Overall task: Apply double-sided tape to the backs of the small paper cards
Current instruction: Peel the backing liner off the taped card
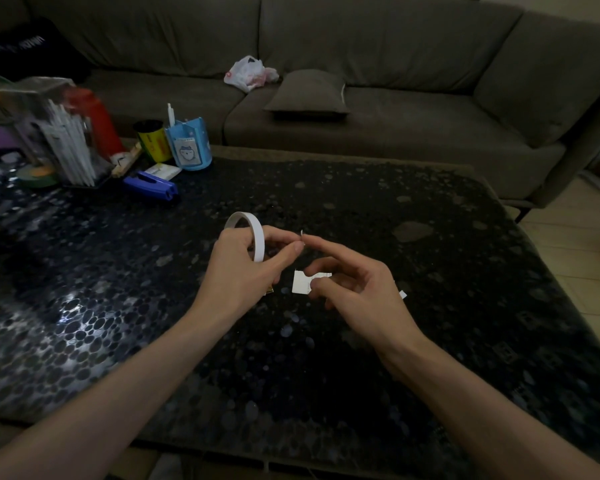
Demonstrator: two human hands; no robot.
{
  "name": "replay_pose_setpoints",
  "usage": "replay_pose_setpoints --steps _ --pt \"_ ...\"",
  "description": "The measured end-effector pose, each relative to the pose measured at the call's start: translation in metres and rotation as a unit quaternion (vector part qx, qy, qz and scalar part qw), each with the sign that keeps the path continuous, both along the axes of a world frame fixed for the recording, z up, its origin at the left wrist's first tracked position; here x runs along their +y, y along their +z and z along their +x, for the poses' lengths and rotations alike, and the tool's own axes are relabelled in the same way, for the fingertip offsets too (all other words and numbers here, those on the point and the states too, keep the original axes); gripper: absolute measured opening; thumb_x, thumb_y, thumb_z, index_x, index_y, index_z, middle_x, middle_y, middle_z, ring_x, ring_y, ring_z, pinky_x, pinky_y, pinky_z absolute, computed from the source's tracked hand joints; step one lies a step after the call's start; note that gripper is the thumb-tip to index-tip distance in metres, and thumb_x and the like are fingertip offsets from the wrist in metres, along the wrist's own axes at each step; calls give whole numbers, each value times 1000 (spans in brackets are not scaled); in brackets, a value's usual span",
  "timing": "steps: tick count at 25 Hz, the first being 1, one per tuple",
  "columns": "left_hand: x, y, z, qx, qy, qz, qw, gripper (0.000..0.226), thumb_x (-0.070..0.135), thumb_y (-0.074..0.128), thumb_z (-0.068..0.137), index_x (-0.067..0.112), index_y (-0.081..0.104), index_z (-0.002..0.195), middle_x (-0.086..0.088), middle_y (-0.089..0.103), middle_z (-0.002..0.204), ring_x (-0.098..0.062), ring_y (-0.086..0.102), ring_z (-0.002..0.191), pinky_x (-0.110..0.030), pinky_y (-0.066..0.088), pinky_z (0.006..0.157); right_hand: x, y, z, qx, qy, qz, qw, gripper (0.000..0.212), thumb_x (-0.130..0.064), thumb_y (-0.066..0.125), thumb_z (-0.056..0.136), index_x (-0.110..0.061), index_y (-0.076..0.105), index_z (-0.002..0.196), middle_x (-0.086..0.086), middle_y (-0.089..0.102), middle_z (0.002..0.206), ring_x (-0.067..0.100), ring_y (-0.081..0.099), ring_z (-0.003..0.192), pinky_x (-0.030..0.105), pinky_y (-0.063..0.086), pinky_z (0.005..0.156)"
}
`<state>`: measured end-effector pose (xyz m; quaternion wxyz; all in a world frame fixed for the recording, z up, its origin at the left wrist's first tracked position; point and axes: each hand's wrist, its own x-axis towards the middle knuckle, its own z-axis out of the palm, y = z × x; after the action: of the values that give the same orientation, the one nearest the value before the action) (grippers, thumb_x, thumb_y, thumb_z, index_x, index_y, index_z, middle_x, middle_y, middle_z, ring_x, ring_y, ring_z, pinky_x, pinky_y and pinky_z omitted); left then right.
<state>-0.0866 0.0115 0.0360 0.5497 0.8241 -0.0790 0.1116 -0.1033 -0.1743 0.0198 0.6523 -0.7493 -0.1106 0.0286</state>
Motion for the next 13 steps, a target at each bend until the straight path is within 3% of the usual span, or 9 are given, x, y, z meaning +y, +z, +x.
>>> replay_pose_setpoints --steps 9,13 --pt "-1 0 0 2 2 -4 1000 9 23 78 91 26 81 99 18 76 82 2 69 68 -12 52 63 0 0 0 -2 1 -1 1000 58 -3 69 93 -48 69 130 -5 75 102 12 75 84 17 54 71" --pt "-1 0 -1 2 11 4 1000 8 22 78 92 23 81 99 19 75 76 3 68 67 -10 50 63 0 0 0 -2 2 -2 1000 58 -4 69 94 -49 68 130 -5 75 103 15 75 86 19 55 71"
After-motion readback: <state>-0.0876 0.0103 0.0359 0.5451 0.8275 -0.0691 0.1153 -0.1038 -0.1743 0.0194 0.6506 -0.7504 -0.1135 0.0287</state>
